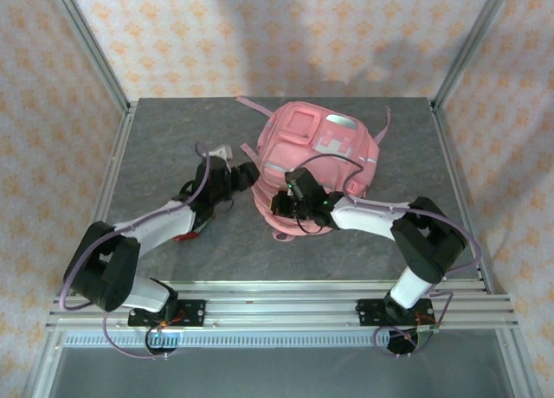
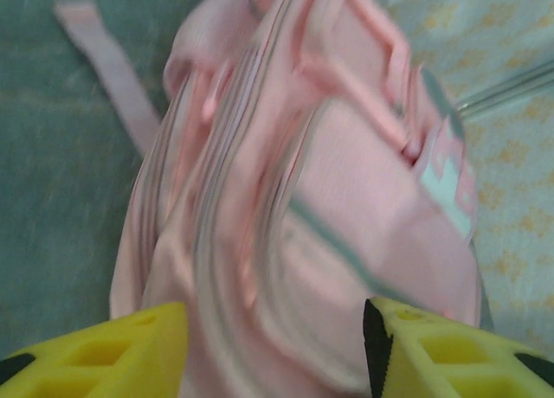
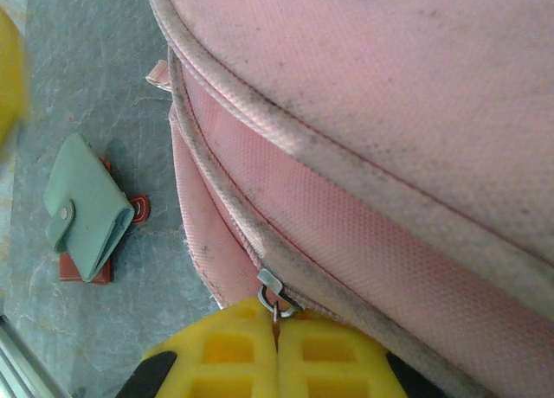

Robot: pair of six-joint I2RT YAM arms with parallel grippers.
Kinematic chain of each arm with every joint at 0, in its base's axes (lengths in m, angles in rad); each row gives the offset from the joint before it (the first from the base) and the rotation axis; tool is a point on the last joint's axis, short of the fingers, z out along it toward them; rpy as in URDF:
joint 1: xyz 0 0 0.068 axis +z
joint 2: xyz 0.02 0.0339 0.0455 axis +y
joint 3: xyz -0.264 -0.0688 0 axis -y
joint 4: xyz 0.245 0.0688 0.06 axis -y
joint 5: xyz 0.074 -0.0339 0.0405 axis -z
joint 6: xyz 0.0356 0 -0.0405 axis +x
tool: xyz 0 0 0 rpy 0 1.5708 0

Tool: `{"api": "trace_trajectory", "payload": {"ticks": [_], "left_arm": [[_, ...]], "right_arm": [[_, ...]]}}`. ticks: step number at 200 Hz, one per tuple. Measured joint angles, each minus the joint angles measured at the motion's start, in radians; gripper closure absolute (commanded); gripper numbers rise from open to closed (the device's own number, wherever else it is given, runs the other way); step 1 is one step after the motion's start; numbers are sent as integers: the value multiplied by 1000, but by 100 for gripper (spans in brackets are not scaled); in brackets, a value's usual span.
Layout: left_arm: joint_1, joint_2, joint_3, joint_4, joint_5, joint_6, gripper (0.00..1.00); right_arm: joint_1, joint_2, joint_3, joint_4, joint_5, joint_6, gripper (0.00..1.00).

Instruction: Pack the student bag

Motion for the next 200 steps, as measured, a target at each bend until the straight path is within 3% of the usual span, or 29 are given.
{"api": "trace_trajectory", "payload": {"ticks": [23,57,63,76,89,146,200], "left_arm": [[-58,14,-88,13,-4,-45,43],[-97,106,-90,92,-26,-81,43],[-102,125,-86,106,-31,-85,50],[-109,160,-72,129,-42,-97,84],[-120,184,-57,149,-55,-106,100],[-105,215,-39,152,-65,-106,100],[0,182,-38,134,-38,-69,100]], "right_arm": [[0,0,-2,5,0,1,100],[0,0,-3,6,0,3,100],[0,0,-3,8,0,4,100],[-1,0,-5,11,3,5,100],[-2,0,-6,12,4,7,100],[-16,-84,-64,-40,55,-11,100],[-190,-366,-293,-177,116,-63,100]]}}
